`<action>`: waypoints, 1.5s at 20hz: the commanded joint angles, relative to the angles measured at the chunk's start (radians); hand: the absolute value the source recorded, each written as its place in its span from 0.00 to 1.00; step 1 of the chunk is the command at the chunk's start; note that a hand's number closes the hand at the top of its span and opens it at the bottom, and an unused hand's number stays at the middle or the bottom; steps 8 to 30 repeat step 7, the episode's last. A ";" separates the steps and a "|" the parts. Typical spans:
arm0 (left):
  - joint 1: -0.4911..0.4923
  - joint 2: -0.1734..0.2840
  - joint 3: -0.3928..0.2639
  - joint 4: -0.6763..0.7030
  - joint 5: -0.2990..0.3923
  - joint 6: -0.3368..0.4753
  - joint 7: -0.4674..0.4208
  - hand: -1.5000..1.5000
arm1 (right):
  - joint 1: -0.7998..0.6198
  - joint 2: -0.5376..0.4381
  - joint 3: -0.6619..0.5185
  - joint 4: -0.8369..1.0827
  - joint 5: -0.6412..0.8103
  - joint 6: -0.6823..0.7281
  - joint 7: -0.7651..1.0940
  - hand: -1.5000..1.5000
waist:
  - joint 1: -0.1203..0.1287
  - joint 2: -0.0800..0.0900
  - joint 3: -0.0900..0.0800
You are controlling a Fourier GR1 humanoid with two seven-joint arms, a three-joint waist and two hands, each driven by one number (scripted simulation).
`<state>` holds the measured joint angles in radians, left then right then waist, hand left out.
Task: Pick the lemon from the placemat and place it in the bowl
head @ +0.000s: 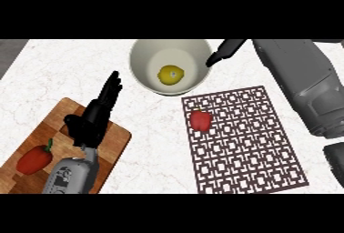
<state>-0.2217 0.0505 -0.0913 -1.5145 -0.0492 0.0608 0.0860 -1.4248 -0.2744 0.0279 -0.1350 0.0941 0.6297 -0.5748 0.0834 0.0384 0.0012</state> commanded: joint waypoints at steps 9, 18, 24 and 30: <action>0.002 0.010 0.003 0.001 0.006 -0.020 -0.017 0.50 | 0.095 -0.056 0.016 -0.064 -0.001 0.222 -0.118 0.00 | 0.008 0.006 0.001; 0.002 0.010 0.003 0.001 0.006 -0.020 -0.017 0.50 | 0.095 -0.056 0.016 -0.064 -0.001 0.222 -0.118 0.00 | 0.008 0.006 0.001; 0.002 0.010 0.003 0.001 0.006 -0.020 -0.017 0.50 | 0.095 -0.056 0.016 -0.064 -0.001 0.222 -0.118 0.00 | 0.008 0.006 0.001; 0.002 0.010 0.003 0.001 0.006 -0.020 -0.017 0.50 | 0.095 -0.056 0.016 -0.064 -0.001 0.222 -0.118 0.00 | 0.008 0.006 0.001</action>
